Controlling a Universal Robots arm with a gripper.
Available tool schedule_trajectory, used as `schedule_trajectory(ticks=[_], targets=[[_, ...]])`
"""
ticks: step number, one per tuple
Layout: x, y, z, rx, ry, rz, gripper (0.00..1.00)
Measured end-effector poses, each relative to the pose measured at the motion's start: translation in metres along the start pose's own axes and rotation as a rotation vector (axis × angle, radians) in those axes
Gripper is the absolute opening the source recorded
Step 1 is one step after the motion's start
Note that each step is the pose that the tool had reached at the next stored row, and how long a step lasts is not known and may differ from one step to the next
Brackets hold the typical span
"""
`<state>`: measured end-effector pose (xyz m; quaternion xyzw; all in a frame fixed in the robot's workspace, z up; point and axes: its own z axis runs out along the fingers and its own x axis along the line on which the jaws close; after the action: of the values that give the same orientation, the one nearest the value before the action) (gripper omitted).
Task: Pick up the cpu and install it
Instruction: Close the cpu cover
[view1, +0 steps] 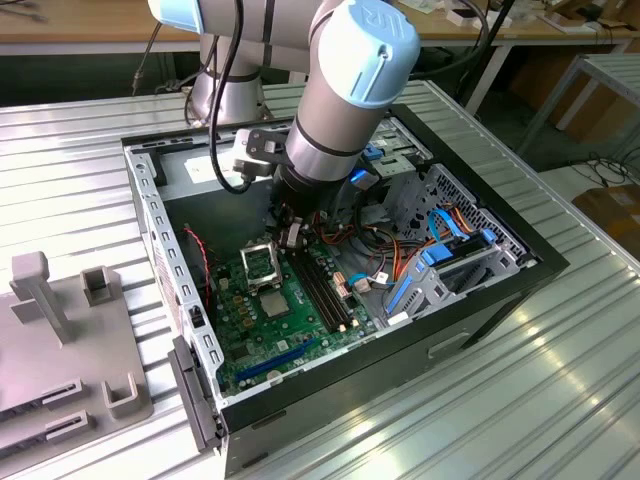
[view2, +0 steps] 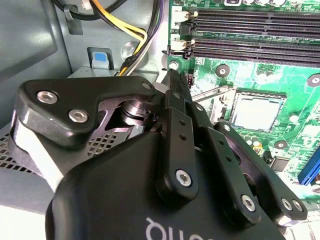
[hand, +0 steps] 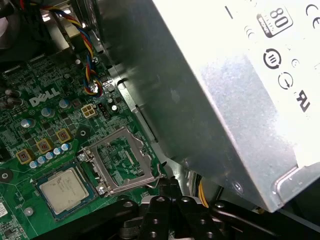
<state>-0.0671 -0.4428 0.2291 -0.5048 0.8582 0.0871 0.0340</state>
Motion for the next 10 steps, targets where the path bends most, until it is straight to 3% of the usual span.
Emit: schedule_trajectory(ticks=[10], targets=[[0.0012,0.0006,-0.004,0.0031,0.0068,-0.003,0.13]])
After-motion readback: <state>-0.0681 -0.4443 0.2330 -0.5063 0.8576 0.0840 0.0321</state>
